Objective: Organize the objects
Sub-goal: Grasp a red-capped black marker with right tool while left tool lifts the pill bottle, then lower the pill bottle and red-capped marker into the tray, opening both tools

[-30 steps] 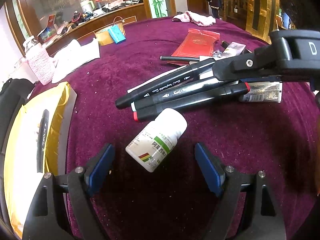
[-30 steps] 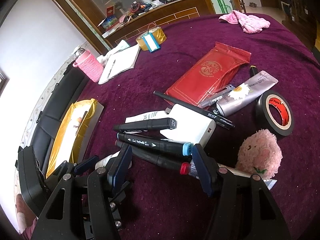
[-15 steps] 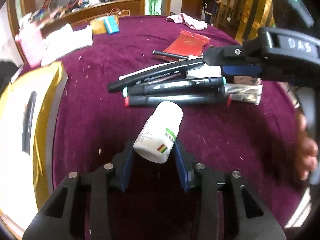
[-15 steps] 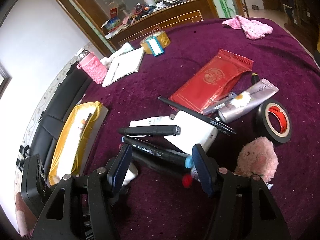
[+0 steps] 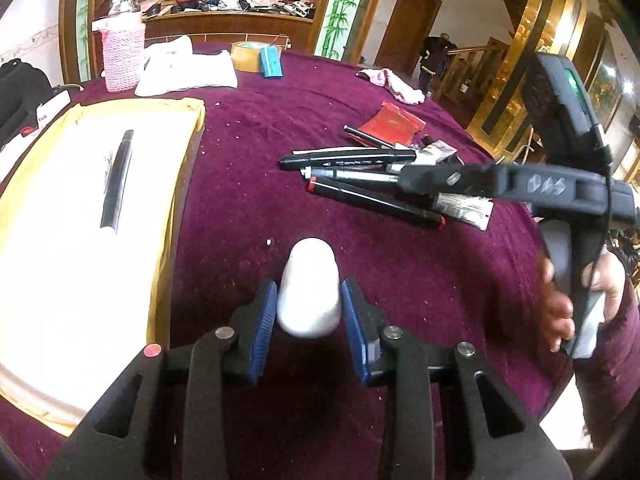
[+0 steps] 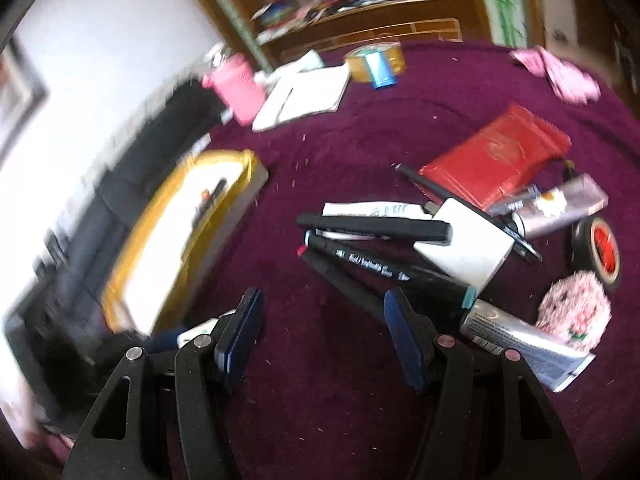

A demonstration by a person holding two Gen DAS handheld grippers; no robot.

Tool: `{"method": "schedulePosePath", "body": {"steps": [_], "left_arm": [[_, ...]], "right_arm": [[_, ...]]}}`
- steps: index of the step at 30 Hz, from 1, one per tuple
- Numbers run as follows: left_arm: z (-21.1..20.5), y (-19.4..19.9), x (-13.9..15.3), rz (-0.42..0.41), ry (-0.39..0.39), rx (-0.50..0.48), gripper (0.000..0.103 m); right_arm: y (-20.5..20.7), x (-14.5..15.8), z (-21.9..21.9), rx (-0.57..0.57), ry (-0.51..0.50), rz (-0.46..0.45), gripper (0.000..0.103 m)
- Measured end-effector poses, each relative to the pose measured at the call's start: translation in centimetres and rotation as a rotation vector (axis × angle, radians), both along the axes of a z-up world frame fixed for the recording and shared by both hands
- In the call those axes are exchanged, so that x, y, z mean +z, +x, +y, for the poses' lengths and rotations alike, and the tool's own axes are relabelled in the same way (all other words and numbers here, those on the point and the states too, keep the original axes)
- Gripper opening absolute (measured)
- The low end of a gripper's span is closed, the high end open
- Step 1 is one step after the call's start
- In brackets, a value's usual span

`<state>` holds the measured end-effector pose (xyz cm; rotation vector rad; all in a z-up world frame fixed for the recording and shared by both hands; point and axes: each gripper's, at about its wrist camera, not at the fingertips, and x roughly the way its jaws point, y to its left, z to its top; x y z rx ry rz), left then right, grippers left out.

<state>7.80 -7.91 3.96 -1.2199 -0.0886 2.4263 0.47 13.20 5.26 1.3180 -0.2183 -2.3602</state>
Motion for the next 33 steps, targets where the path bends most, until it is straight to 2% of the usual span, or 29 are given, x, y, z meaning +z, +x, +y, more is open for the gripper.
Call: {"method": "schedulePosePath", "body": {"steps": [4,7,13,16,18,23,28,31,33], "left_arm": [[-0.2,0.5,0.1,0.006,0.012,-0.007,0.031],[0.1,0.2,-0.4,-0.015,-0.005,-0.012,0.031],[3.2,-1.1,-2.2,-0.045,-0.132,-0.054,0.031],[4.1,-1.1,-2.5,-0.006,-0.185,-0.035,0.03],[3.6,-0.8,-2.3,-0.026,-0.124,-0.044,0.031],[0.8,0.2,-0.2,-0.015,0.003,-0.03,0.031],[-3.5,1.1,3.4,0.022,0.139,0.027,0.031],[-6.2,0.5,5.2,0.041,0.173,0.075,0.031],[-8.1,-0.4,6.1,0.049,0.156,0.118,0.031]], "right_arm": [[-1.2,-1.5,-2.2,0.036,0.154,-0.026,0.056],[-2.1,-2.7,-3.4,0.041,0.258,-0.02,0.044],[-1.8,-3.9,-4.9,0.051,0.34,-0.004,0.027],[-1.5,-3.8,-5.0,0.055,0.336,0.003,0.021],[-1.3,-3.6,-4.8,0.058,0.311,-0.013,0.012],[-0.3,-2.8,-3.2,0.042,0.106,-0.086,0.012],[0.7,-1.0,-2.5,0.038,-0.106,-0.12,0.013],[0.7,0.8,-3.2,0.051,-0.201,-0.124,0.013],[0.4,1.8,-4.2,0.062,-0.25,-0.127,0.013]]}}
